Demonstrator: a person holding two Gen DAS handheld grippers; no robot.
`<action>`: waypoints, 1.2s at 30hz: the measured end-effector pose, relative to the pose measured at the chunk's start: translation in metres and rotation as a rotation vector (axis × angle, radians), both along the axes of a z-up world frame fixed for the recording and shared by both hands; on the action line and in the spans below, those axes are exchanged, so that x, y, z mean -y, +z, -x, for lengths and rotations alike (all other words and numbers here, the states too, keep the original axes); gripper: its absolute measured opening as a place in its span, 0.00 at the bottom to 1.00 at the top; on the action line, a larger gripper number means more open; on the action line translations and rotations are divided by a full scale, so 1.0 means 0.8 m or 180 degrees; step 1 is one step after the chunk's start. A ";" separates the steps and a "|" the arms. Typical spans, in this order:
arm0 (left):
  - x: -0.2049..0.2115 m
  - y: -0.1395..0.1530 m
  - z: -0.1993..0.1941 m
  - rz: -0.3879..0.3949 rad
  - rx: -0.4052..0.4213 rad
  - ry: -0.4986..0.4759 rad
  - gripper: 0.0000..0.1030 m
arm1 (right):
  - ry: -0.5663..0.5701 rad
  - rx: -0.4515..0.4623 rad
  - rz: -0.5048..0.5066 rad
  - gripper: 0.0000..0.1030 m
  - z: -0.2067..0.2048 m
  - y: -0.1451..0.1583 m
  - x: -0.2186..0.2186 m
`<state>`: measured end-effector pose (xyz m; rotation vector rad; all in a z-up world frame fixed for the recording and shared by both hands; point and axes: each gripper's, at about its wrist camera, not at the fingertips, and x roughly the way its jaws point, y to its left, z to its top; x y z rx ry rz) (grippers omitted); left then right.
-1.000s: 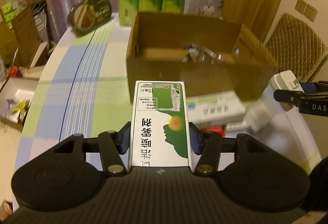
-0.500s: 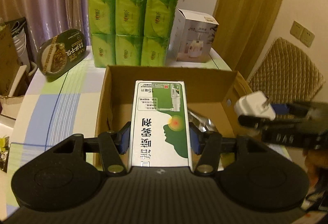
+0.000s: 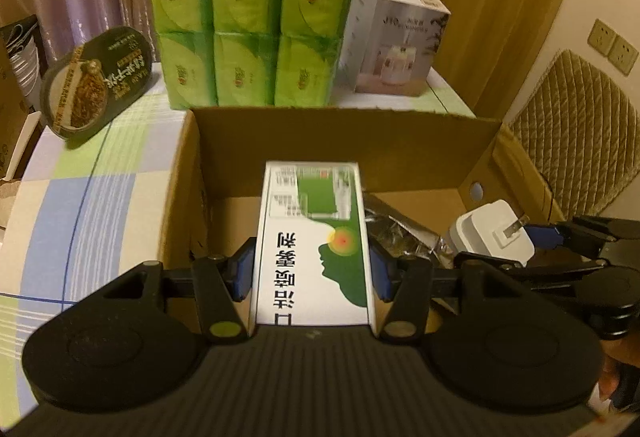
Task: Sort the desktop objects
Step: 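Open the right tool releasing the plug while the left tool drops the medicine box into the box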
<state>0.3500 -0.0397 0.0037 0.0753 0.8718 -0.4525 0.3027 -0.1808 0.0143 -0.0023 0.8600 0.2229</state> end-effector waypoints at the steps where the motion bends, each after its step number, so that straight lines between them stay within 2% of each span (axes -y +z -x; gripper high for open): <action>1: 0.002 -0.003 0.000 -0.0006 0.0001 -0.0006 0.49 | 0.0000 -0.0013 -0.0006 0.59 0.000 -0.002 -0.001; 2: 0.002 -0.006 0.000 -0.0004 0.0012 -0.0007 0.47 | -0.0001 -0.0026 -0.0012 0.59 -0.001 -0.005 -0.001; 16: -0.034 0.000 0.026 0.0050 0.0164 0.0153 0.51 | 0.0033 -0.0094 -0.0072 0.60 -0.003 -0.015 -0.012; 25: -0.063 0.016 0.056 0.0127 0.0224 0.0224 0.56 | -0.0141 0.0032 -0.0030 0.61 0.012 0.003 0.004; 30: -0.072 0.025 0.086 0.0175 0.0236 0.0233 0.58 | -0.0292 0.0103 -0.0081 0.74 0.041 0.021 0.023; 36: -0.079 0.033 0.133 0.0143 0.0265 0.0204 0.61 | -0.0357 0.0210 -0.0146 0.78 0.092 0.045 0.040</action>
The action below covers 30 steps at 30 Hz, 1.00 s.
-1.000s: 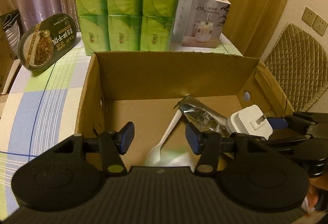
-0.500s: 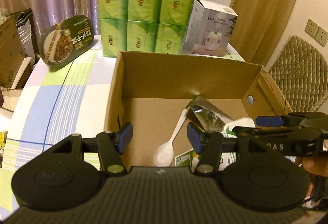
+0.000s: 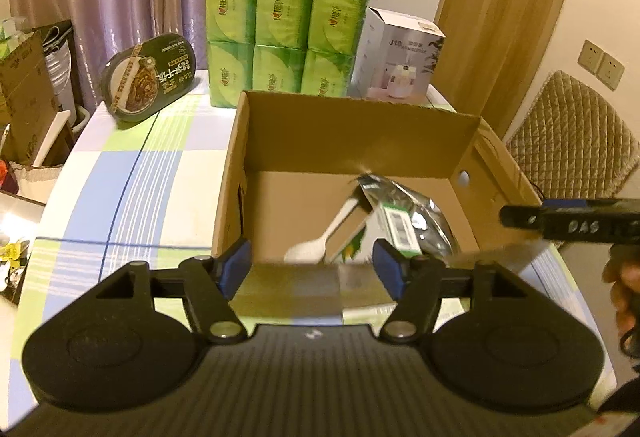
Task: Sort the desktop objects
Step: 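Open the right tool releasing the plug while the left tool drops the medicine box into the box, then move both tools back down toward the remaining table items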
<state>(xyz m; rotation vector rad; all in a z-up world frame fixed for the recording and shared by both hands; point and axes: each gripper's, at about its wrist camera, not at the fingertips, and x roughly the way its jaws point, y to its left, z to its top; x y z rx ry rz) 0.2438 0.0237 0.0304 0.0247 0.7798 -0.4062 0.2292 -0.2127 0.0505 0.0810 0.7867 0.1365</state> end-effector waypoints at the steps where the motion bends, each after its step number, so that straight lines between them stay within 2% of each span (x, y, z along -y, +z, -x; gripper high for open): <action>1: -0.003 0.000 0.009 0.0008 -0.0003 0.0005 0.61 | -0.0007 0.0007 -0.0011 0.78 0.009 0.002 0.002; 8: -0.018 0.000 0.066 0.0051 -0.0028 0.0083 0.63 | 0.0004 -0.0047 -0.0120 0.84 0.076 0.004 0.004; 14: -0.026 0.000 0.101 0.0034 -0.0022 0.0117 0.64 | 0.0060 -0.0119 -0.0124 0.85 0.119 -0.006 -0.001; 20: -0.031 -0.010 0.126 -0.0060 -0.0023 0.0140 0.64 | 0.0047 -0.0160 -0.0128 0.86 0.151 -0.015 -0.002; 30: -0.055 -0.038 0.156 -0.0101 -0.0222 0.0163 0.67 | -0.0071 -0.0300 -0.0107 0.87 0.191 -0.038 0.013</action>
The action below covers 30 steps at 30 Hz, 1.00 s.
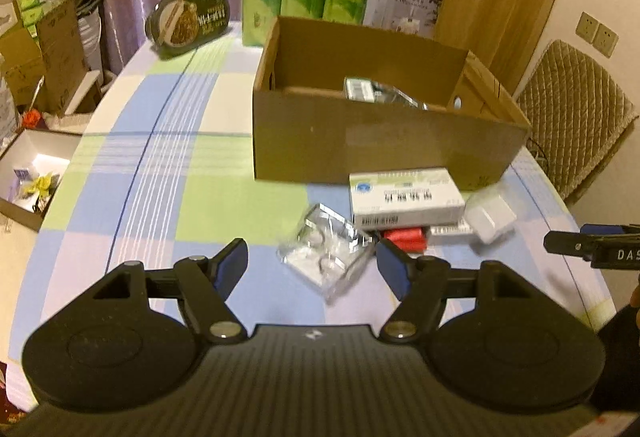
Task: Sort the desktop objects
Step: 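Move both tools back down toward the remaining table items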
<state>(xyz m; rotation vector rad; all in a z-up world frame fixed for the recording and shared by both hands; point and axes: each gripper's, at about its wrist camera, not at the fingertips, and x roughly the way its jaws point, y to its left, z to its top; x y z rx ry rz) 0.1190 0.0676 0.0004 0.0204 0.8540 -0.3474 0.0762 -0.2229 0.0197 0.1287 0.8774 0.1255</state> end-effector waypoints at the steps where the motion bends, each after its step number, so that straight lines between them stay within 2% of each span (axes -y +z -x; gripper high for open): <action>1: -0.001 -0.002 0.002 0.0000 -0.0014 0.0003 0.67 | -0.0010 -0.0010 -0.0001 0.87 0.002 -0.002 0.002; 6: -0.001 -0.009 0.010 -0.0046 -0.0032 -0.0011 0.74 | -0.0062 -0.0057 -0.0009 0.87 0.010 -0.011 0.010; 14: 0.003 -0.024 0.012 -0.0124 -0.0108 -0.0126 0.78 | -0.0043 -0.0111 -0.0019 0.88 0.014 -0.021 0.012; 24: 0.026 -0.039 0.002 -0.0318 -0.0082 -0.0598 0.89 | 0.0040 -0.0158 -0.0008 0.88 0.005 -0.030 0.015; 30: 0.035 -0.051 -0.009 -0.0408 -0.0106 -0.0813 0.89 | 0.0165 -0.0140 0.0081 0.88 -0.007 -0.033 0.011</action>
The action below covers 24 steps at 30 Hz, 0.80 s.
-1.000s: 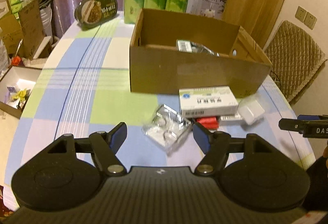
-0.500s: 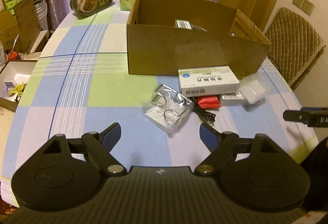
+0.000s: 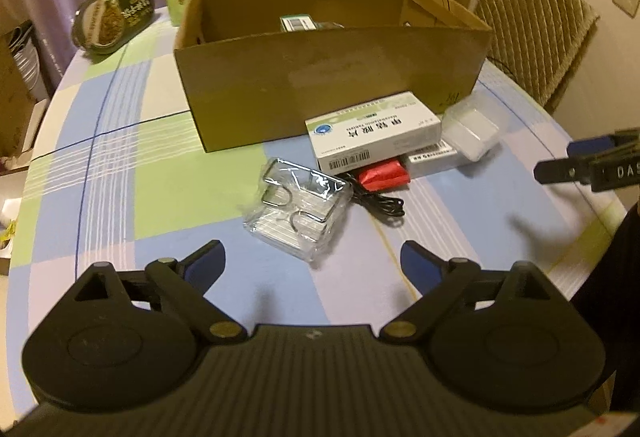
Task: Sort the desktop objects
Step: 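Move both tools back down toward the remaining table items, then grasp the clear bag of metal hooks with the left tool while the right tool grasps the clear plastic box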
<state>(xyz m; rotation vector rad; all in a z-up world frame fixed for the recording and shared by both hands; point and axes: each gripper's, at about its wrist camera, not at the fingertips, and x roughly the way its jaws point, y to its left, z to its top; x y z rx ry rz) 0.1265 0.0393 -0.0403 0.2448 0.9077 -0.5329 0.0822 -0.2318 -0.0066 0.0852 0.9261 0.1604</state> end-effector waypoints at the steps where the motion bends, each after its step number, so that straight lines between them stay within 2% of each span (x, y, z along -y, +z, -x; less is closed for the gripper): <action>1: 0.001 -0.002 -0.002 -0.0009 -0.0010 -0.0020 0.89 | 0.0007 -0.0005 -0.0001 0.88 -0.002 -0.001 0.000; 9: 0.009 -0.014 -0.018 -0.0062 -0.0038 -0.0146 0.89 | 0.0151 -0.0022 0.0072 0.88 -0.023 -0.009 -0.008; 16: 0.015 -0.020 -0.029 -0.0089 -0.0014 -0.0289 0.89 | 0.0424 -0.0016 0.0243 0.88 -0.040 -0.017 -0.017; 24: 0.024 -0.030 -0.045 -0.0149 0.0110 -0.0702 0.89 | 0.0658 0.0036 0.0357 0.88 -0.055 -0.022 -0.019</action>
